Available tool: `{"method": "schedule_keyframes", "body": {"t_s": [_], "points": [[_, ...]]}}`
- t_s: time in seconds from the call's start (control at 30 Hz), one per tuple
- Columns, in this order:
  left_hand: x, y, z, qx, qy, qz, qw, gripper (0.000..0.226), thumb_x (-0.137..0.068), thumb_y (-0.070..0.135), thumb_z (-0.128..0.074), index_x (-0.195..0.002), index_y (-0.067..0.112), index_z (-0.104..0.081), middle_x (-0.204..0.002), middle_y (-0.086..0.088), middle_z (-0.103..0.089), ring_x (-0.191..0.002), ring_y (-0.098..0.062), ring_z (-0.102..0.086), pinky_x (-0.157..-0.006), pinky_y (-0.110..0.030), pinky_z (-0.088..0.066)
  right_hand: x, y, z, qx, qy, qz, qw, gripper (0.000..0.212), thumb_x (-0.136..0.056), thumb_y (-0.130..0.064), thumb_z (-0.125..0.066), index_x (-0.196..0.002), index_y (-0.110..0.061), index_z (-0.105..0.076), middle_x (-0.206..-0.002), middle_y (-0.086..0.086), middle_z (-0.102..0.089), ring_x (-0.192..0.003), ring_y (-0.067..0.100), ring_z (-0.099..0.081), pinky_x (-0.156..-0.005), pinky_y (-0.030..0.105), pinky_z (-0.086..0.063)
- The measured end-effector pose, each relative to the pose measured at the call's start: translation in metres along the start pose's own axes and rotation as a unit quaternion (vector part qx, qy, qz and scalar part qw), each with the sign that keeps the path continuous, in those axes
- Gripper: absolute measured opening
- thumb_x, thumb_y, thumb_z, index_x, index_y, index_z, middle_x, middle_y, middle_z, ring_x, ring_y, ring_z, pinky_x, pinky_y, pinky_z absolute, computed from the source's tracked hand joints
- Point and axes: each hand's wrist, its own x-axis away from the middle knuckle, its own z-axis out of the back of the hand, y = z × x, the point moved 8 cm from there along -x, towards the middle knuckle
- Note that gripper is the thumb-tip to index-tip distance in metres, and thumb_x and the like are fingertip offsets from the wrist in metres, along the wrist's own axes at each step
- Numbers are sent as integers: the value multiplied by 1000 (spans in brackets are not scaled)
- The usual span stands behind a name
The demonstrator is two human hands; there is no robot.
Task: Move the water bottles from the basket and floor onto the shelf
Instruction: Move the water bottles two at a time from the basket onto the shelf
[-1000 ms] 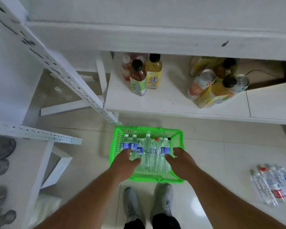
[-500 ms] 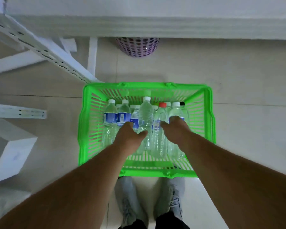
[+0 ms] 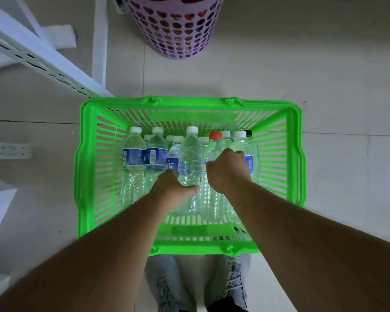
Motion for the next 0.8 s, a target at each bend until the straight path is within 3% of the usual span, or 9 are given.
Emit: {"method": "schedule_keyframes", "body": {"t_s": [0.1,0.2,0.33,0.4,0.5,0.57,0.63,0.73,0.8], "points": [[6,-8,-6,-3,-33,4,999,94,-68,56,-81,-141,10,-42,-136,-6,-56,-99,-15,-60,-66,-18,-38,-1,-1,1,7,11,-11,1000,35,-92,-31,-61,-118,-8,-55,-128,16,-47,-112,35,-55,-80,31,-39],[10,-9,-10,6,-25,9,1000,96,-69,57,-79,-143,10,-39,-143,-8,-50,-93,-12,-61,-67,-19,-39,-3,-4,3,28,33,-20,999,39,-90,-34,-63,-120,-11,-53,-125,13,-53,-111,33,-58,-75,29,-34],[11,-8,-15,20,8,9,1000,106,-67,66,-75,-147,9,-35,-151,-10,-42,-125,-25,-54,-83,-23,-37,-11,-9,1,39,19,-28,999,39,-88,-29,-63,-121,-10,-52,-123,12,-59,-108,30,-60,-73,28,-37],[10,-8,-15,24,19,10,999,108,-66,68,-75,-147,9,-35,-151,-10,-42,-130,-27,-51,-85,-25,-36,-16,-8,-1,24,4,-39,999,39,-87,-25,-63,-121,-8,-50,-121,11,-61,-108,30,-61,-72,29,-39],[8,-12,-15,35,15,19,999,101,-66,65,-76,-143,10,-40,-147,-10,-47,-124,-27,-55,-83,-25,-39,-16,-9,-3,29,-7,-27,999,47,-87,-20,-63,-127,-3,-45,-126,13,-57,-115,32,-56,-84,32,-46],[9,-15,-13,43,8,22,999,94,-65,65,-76,-136,10,-45,-137,-9,-53,-104,-21,-60,-70,-23,-41,-13,-13,-7,61,-6,7,998,44,-89,-24,-62,-125,-2,-50,-126,14,-54,-117,32,-52,-90,34,-45],[10,-19,-11,61,4,26,998,90,-65,64,-76,-133,12,-46,-132,-7,-56,-87,-12,-57,-56,-20,-36,-11,-14,-11,76,-4,30,997,41,-91,-35,-62,-117,-5,-57,-122,13,-57,-117,31,-48,-84,33,-39],[11,-25,-9,77,2,29,997,90,-66,62,-76,-132,9,-46,-135,-12,-55,-102,-20,-62,-59,-21,-42,-11,-9,-22,20,-11,18,1000,57,-87,-46,-65,-124,-6,-49,-122,15,-56,-115,33,-51,-82,32,-38],[12,-26,-8,83,8,27,996,89,-67,61,-77,-131,6,-47,-136,-15,-55,-115,-29,-60,-77,-31,-52,-11,-5,-29,-54,-24,-2,998,63,-86,-43,-67,-128,-6,-38,-115,14,-55,-101,33,-55,-77,31,-37]]}}
